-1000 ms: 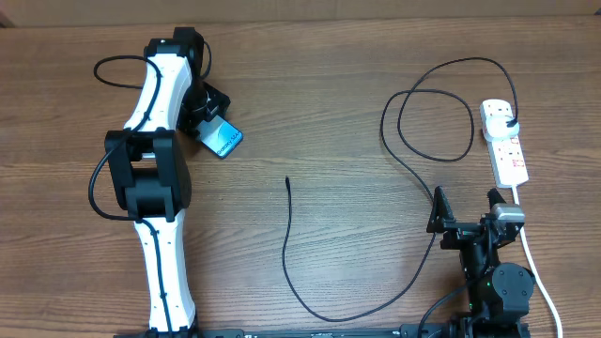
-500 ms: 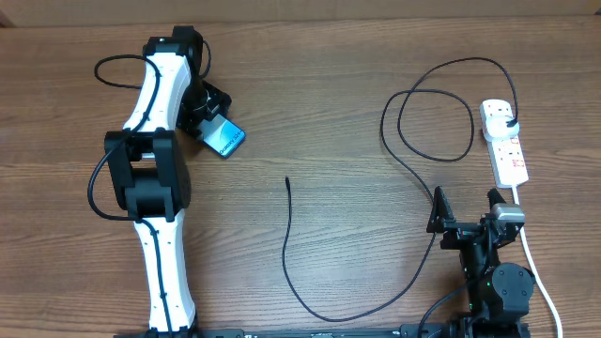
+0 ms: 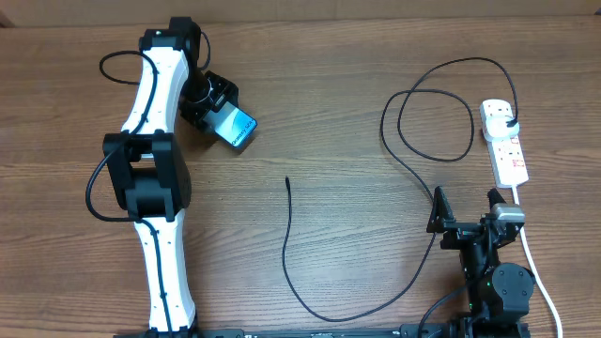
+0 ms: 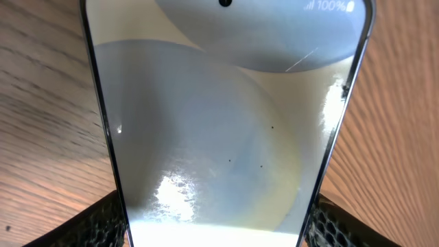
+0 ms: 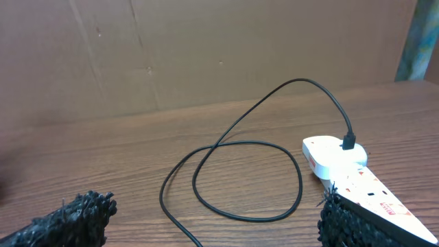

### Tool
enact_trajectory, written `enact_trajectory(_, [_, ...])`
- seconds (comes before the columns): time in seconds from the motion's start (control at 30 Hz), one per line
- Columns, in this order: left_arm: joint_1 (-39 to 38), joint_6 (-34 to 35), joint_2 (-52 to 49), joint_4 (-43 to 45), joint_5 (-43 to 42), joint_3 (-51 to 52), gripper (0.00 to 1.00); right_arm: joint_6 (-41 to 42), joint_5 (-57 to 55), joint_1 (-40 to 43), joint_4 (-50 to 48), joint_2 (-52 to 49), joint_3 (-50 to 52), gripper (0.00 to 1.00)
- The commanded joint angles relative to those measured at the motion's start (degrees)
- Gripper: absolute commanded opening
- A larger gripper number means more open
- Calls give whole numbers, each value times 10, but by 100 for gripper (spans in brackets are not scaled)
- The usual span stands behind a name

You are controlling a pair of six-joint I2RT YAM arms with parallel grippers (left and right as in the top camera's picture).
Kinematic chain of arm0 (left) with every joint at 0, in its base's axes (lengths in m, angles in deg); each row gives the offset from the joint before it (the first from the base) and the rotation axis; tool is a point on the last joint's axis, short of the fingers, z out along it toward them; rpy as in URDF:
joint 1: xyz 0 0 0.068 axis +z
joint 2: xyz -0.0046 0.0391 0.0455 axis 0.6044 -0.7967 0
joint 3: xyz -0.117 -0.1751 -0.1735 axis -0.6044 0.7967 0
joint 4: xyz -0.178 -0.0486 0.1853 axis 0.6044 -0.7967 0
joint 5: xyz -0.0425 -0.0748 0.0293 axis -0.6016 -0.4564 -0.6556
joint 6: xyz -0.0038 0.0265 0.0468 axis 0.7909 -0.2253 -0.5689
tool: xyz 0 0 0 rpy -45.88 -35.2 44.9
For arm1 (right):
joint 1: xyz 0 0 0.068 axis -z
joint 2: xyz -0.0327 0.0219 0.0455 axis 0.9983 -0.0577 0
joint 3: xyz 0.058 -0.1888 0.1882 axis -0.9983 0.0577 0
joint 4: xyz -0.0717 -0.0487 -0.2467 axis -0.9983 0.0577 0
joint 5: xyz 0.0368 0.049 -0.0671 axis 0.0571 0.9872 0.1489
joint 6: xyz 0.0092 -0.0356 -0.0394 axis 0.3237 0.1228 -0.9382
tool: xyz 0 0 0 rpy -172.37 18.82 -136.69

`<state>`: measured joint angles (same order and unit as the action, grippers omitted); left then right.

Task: Plug charger to phone and switch on socket
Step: 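Lift the phone with the left gripper and tilt it upright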

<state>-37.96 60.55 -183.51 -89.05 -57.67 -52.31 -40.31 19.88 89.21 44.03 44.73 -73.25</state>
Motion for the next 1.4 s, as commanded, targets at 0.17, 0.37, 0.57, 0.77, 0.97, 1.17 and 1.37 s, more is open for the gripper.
enact_trajectory(0.17, [-4, -34, -3, -39, -87, -51, 4, -3, -3, -3, -3, 5, 3, 100])
enact_trajectory(0.37, [-4, -47, -3, -67, -179, -58, 4, -3, -3, -3, -3, 5, 3, 100])
enact_trajectory(0.57, [-4, -68, -3, -100, -277, -58, 4, -3, -3, -3, -3, 5, 3, 100])
enact_trajectory(0.77, [-4, -90, -3, -141, -370, -58, 4, -3, -3, -3, -3, 5, 3, 100])
enact_trajectory(0.97, [-4, -108, -3, -178, -426, -58, 4, -4, -3, -3, -3, 5, 3, 100])
enact_trajectory(1.17, [-4, -146, -3, -198, -482, -58, 4, -4, -3, -3, -3, 5, 3, 100])
enact_trajectory(1.37, [-4, -146, -3, -198, -520, -58, 4, -3, -3, -3, -3, 5, 3, 100])
